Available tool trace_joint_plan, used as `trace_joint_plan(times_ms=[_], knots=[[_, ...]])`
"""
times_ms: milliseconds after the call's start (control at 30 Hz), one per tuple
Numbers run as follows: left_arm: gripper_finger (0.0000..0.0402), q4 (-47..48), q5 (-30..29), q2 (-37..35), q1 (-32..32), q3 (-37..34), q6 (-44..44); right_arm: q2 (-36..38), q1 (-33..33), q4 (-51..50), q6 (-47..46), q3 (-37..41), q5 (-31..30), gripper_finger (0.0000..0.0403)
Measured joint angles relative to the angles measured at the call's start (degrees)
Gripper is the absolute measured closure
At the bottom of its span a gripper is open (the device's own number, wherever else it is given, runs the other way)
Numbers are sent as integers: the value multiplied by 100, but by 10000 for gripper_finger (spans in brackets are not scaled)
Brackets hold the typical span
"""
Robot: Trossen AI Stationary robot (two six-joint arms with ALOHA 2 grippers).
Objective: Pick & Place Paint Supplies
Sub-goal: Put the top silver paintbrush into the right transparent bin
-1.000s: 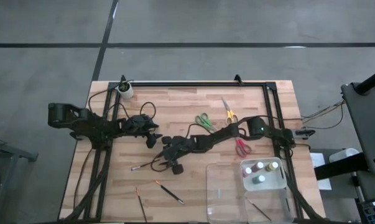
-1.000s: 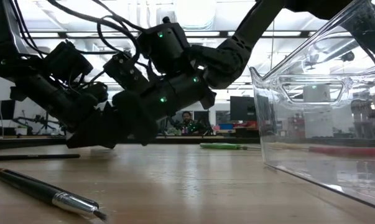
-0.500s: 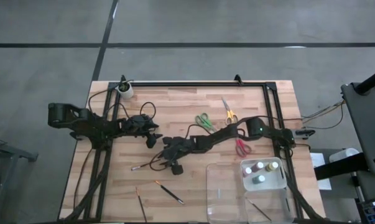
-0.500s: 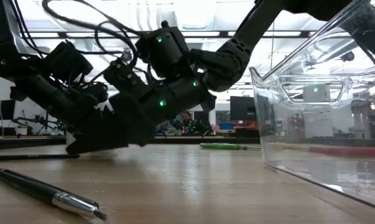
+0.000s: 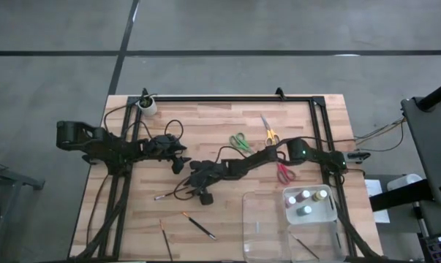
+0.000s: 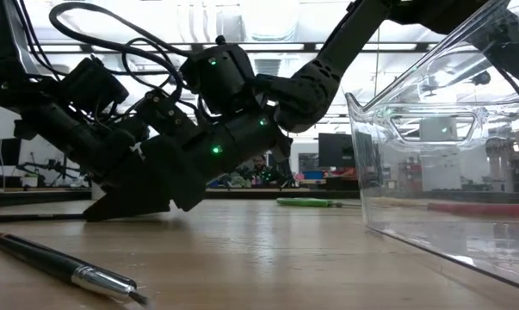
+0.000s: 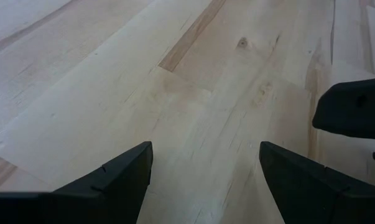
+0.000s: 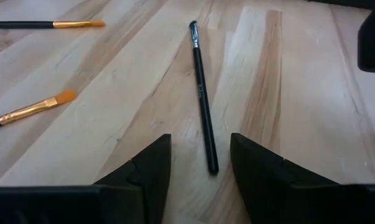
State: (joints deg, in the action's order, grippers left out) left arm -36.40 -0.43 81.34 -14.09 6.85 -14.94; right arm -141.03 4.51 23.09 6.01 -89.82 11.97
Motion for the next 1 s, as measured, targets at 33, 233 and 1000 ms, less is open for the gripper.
trace_joint_plan(times_ms=[33,233,1000], knots=[[98,0,2,0,-2,0,0,0,-2,-5,-1,0,4,241],[98,0,0,2,0,0,0,4,-2,-183,36,-7,-9,253],[98,0,0,2,-2,0,2,17,-50,-454,12,5,-131,389]])
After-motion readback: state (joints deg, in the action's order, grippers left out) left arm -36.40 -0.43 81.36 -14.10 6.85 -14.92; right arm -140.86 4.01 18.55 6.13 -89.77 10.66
